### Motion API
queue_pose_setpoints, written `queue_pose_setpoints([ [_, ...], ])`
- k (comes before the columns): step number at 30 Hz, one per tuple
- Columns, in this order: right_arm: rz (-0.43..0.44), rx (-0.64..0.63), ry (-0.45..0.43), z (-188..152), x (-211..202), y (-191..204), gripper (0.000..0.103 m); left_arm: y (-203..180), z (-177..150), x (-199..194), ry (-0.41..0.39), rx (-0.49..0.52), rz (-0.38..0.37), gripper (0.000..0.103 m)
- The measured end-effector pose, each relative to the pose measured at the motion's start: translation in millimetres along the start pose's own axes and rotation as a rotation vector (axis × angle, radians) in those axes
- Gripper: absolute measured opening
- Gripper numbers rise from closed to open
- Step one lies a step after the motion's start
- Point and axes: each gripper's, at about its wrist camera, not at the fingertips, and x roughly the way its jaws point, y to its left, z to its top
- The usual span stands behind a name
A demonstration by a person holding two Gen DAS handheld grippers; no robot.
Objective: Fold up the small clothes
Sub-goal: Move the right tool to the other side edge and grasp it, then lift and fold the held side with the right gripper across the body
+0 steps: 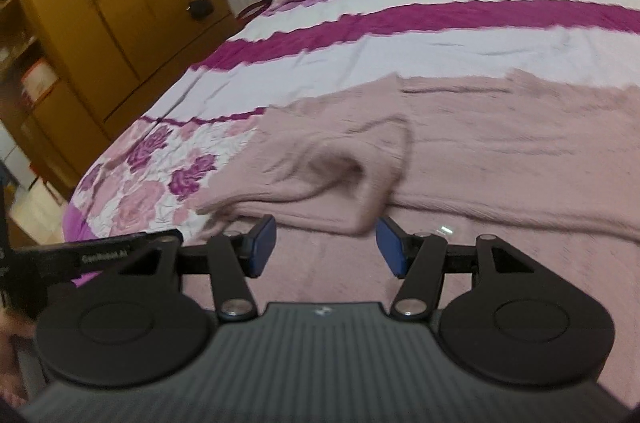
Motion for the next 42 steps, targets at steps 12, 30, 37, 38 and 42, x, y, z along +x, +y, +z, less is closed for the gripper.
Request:
queue_pose_setpoints([
  [12, 0.061, -0.205, 0.111, 14.8, 75.3, 75.1, 0.059, 34.6, -7.9, 1.2, 0.011, -0.043, 0.027, 0.065],
  [30, 0.016, -0.484, 0.143, 12.6, 128.3, 117.3, 0.054, 62.6, -14.5, 8.7, 0.024, -0.113, 0.027, 0.066],
  [37, 0.069, -0.358, 0.086, 28.6, 117.3, 101.3, 0.012, 57.3, -15.2, 9.7, 0.026, -0.098, 0.024, 0.066],
  [38, 0.066, -0.354, 0.066, 31.2, 112.5, 99.8, 0.012, 56.2, -14.8, 9.4, 0.025, -0.096, 0.022, 0.066],
  [42, 0.058, -0.339, 0.005, 42.7, 93.8, 92.6, 0.012, 50.5, -12.4, 8.2, 0.021, -0.079, 0.01, 0.066],
])
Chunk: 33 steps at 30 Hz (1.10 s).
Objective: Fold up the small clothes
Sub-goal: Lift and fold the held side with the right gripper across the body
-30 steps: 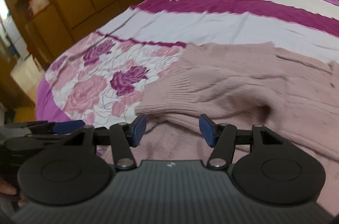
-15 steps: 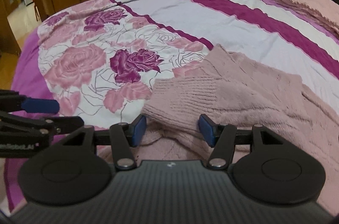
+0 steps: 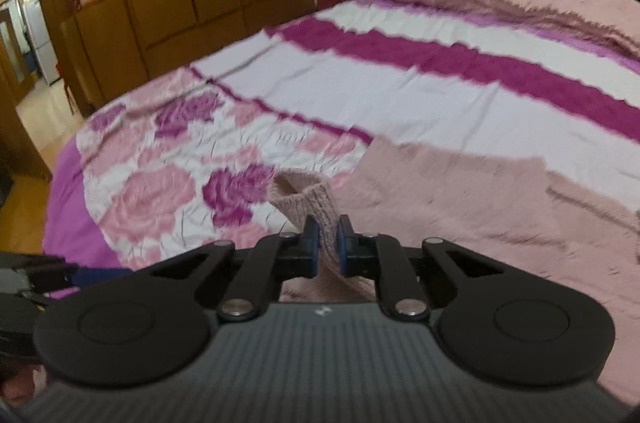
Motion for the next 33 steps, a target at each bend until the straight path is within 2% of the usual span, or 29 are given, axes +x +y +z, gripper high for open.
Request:
queue_pose_setpoints([
  [10, -0.1, 0.087, -0.13, 9.7, -54.2, -42.4, 0.012, -27.7, 12.2, -4.5, -0.02, 0.061, -0.066, 0.066],
  [17, -0.205, 0.179, -0.211, -4.8, -98.9, -86.5, 0.012, -55.6, 29.0, 1.1, -0.009, 0.132, -0.112, 0.066],
  [28, -0.378, 0.356, -0.219, -52.7, -139.4, -163.7, 0.012, -115.9, 54.0, 23.1, 0.002, 0.243, -0.182, 0.066],
  [33, -0.452, 0.454, -0.202, -82.1, -146.7, -195.8, 0.012, -133.3, 56.6, 46.3, 0.024, 0.256, -0.165, 0.066],
])
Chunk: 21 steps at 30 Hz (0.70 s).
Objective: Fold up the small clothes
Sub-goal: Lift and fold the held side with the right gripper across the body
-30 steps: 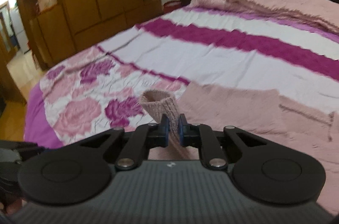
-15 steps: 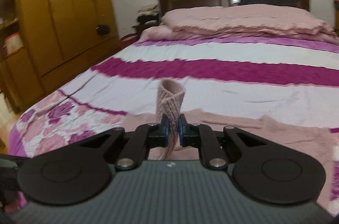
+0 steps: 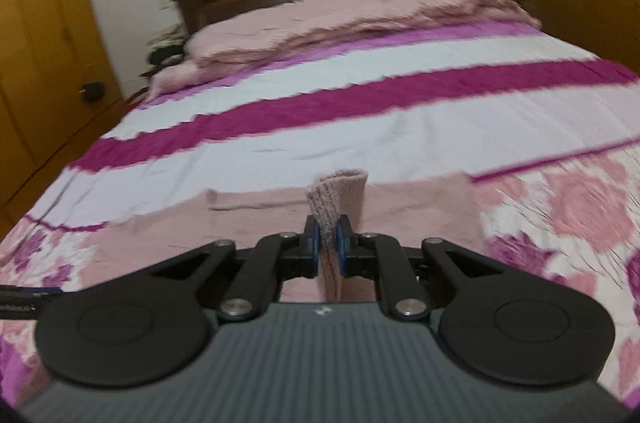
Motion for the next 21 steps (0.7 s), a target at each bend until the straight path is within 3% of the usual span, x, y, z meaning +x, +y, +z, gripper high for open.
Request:
queue_pose_setpoints([
  [5, -0.045, 0.079, 0.049, -17.7, 10.8, -34.6, 0.012, -5.9, 1.7, 23.3, 0.019, -0.008, 0.014, 0.066],
  [12, -0.01, 0.162, 0.157, -40.2, 17.4, -72.0, 0.016, -6.2, 2.5, 47.5, 0.035, -0.024, 0.039, 0.066],
  [21, 0.03, 0.191, 0.155, -28.6, -5.7, -81.6, 0.033, -10.2, 3.1, 53.8, 0.033, 0.005, 0.058, 0.066],
])
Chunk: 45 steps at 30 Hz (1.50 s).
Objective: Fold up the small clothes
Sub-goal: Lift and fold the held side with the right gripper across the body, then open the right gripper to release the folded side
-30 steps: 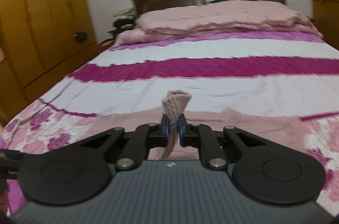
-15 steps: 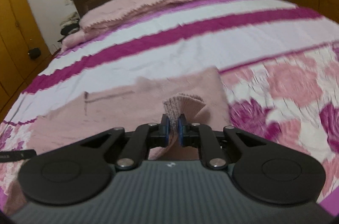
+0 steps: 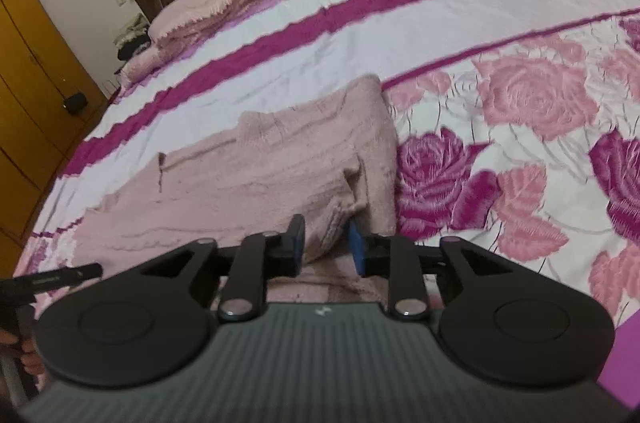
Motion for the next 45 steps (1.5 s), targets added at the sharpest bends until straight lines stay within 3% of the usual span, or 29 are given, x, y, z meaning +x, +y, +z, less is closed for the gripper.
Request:
queue_pose_setpoints([
  [4, 0.036, -0.019, -0.063, 9.0, -5.6, 2.1, 0.05, -0.3, -0.4, -0.4, -0.003, 0.005, 0.002, 0.066],
  [15, -0.075, -0.189, 0.019, 19.2, 56.2, 15.7, 0.048, -1.7, 1.0, -4.4, -0.016, 0.003, -0.014, 0.066],
  [17, -0.073, -0.23, 0.02, 15.5, 58.0, 19.8, 0.036, -2.1, 1.3, -5.5, -0.03, 0.002, -0.026, 0.066],
  [18, -0.059, -0.247, 0.02, 14.3, 57.2, 21.5, 0.02, -2.1, 1.6, -5.7, -0.037, 0.002, -0.033, 0.066],
  [19, -0.034, -0.259, 0.019, 13.6, 54.9, 23.3, 0.013, -2.4, 2.1, -5.5, -0.044, 0.003, -0.038, 0.066],
  [23, -0.003, -0.341, -0.066, 15.5, 33.5, 38.2, 0.011, -3.6, 3.7, -4.6, -0.072, -0.003, -0.051, 0.066],
  [26, -0.047, -0.381, -0.16, 24.8, 19.7, 46.8, 0.011, -3.2, 4.7, -0.5, -0.105, -0.007, -0.051, 0.066],
  [28, -0.065, -0.399, -0.157, 28.4, 25.0, 47.0, 0.011, -3.9, 4.9, 7.3, -0.106, -0.004, -0.035, 0.066],
  [34, -0.127, -0.32, 0.0, 20.9, 71.7, 22.5, 0.012, -10.8, 4.3, 20.2, -0.118, 0.056, 0.003, 0.067],
  [37, -0.098, -0.249, -0.028, 17.7, 73.6, 10.9, 0.013, -10.2, 4.1, 24.0, -0.12, 0.061, 0.003, 0.068],
  [41, -0.09, -0.254, -0.033, 17.7, 71.4, 11.2, 0.016, -8.9, 4.0, 25.6, -0.123, 0.061, 0.001, 0.069],
  [45, -0.062, -0.198, -0.04, 19.3, 65.4, 10.3, 0.031, -9.4, 4.4, 22.8, -0.126, 0.072, 0.008, 0.069],
])
